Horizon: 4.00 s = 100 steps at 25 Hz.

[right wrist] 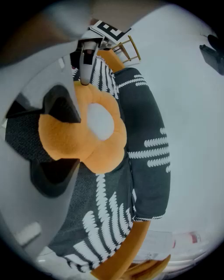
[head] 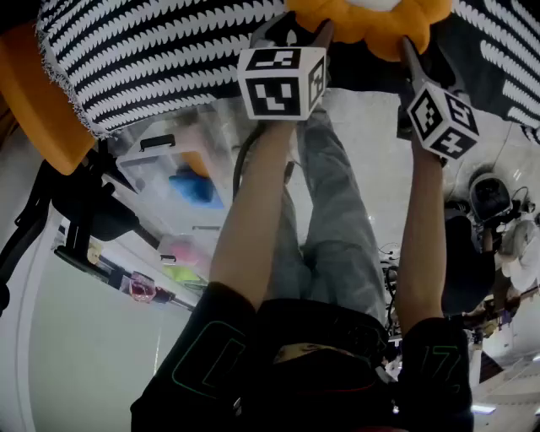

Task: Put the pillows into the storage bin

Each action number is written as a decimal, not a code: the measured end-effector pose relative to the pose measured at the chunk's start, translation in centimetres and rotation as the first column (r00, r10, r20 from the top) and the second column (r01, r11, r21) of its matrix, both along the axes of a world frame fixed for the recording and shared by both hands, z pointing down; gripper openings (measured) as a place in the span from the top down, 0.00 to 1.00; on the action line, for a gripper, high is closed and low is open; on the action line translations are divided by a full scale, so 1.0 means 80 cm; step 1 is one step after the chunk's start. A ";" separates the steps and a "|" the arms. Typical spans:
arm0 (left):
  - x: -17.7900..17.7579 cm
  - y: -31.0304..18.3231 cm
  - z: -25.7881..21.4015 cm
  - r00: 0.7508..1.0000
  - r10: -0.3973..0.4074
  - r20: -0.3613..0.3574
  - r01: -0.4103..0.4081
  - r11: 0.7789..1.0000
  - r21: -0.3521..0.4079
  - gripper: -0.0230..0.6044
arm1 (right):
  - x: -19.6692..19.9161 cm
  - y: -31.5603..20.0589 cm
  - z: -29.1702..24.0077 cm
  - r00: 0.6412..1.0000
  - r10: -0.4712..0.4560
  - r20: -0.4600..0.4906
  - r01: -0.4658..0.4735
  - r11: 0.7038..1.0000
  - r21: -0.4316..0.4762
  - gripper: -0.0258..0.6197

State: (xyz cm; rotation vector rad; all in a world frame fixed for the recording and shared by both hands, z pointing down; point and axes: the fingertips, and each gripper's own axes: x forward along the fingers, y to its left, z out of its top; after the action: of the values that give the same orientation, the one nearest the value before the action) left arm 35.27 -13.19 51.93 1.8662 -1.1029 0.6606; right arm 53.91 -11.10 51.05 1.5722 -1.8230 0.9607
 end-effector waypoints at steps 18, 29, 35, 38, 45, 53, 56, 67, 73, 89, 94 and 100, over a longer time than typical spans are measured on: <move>0.003 -0.011 0.022 0.978 0.106 0.181 -0.115 0.993 0.041 0.86 | -0.044 -0.008 0.028 0.992 -0.098 0.073 0.107 0.987 -0.119 0.65; -0.052 0.028 0.004 0.985 0.003 0.173 -0.014 0.998 0.065 0.92 | -0.104 0.035 0.031 0.958 -0.259 0.124 0.279 0.941 -0.190 0.81; -0.117 0.069 -0.012 0.972 -0.107 0.209 0.094 0.993 0.070 0.92 | -0.167 0.055 0.017 0.918 -0.376 0.127 0.394 0.901 -0.180 0.83; -0.167 0.096 -0.012 0.956 -0.183 0.231 0.170 0.983 0.075 0.92 | -0.217 0.066 0.017 0.873 -0.470 0.130 0.486 0.857 -0.171 0.83; -0.284 0.181 -0.026 0.903 -0.320 0.286 0.308 0.947 0.086 0.92 | -0.341 0.111 -0.001 0.776 -0.616 0.137 0.631 0.765 -0.128 0.85; -0.389 0.307 -0.038 0.815 -0.480 0.325 0.476 0.874 0.099 0.92 | -0.461 0.199 -0.017 0.618 -0.772 0.151 0.786 0.610 -0.102 0.86; -0.421 0.356 -0.036 0.765 -0.556 0.325 0.555 0.825 0.104 0.92 | -0.503 0.230 -0.022 0.538 -0.833 0.128 0.843 0.530 -0.096 0.87; -0.497 0.531 -0.019 0.574 -0.746 0.338 0.769 0.633 0.090 0.91 | -0.627 0.358 -0.019 0.261 -0.960 0.103 0.965 0.255 -0.065 0.87; -0.519 0.629 -0.023 0.481 -0.817 0.318 0.842 0.532 0.090 0.91 | -0.674 0.442 -0.027 0.132 -0.987 0.091 0.990 0.127 -0.059 0.87; -0.537 0.736 -0.004 0.459 -0.775 0.435 0.838 0.540 0.077 0.63 | -0.714 0.525 -0.019 0.116 -0.990 0.083 0.993 0.116 0.002 0.53; -0.525 0.735 -0.002 0.493 -0.797 0.349 0.837 0.544 0.061 0.63 | -0.702 0.549 -0.014 0.041 -0.998 0.042 0.998 0.039 -0.041 0.60; -0.488 0.708 -0.036 0.570 -0.778 0.263 0.794 0.604 0.065 0.95 | -0.687 0.534 -0.056 0.108 -0.993 0.040 0.994 0.109 0.015 0.82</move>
State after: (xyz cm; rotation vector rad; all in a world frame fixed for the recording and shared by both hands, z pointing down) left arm -3.75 43.41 49.07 1.0276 -1.8986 0.3904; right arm -1.05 31.65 46.54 -0.0657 -2.2348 0.2526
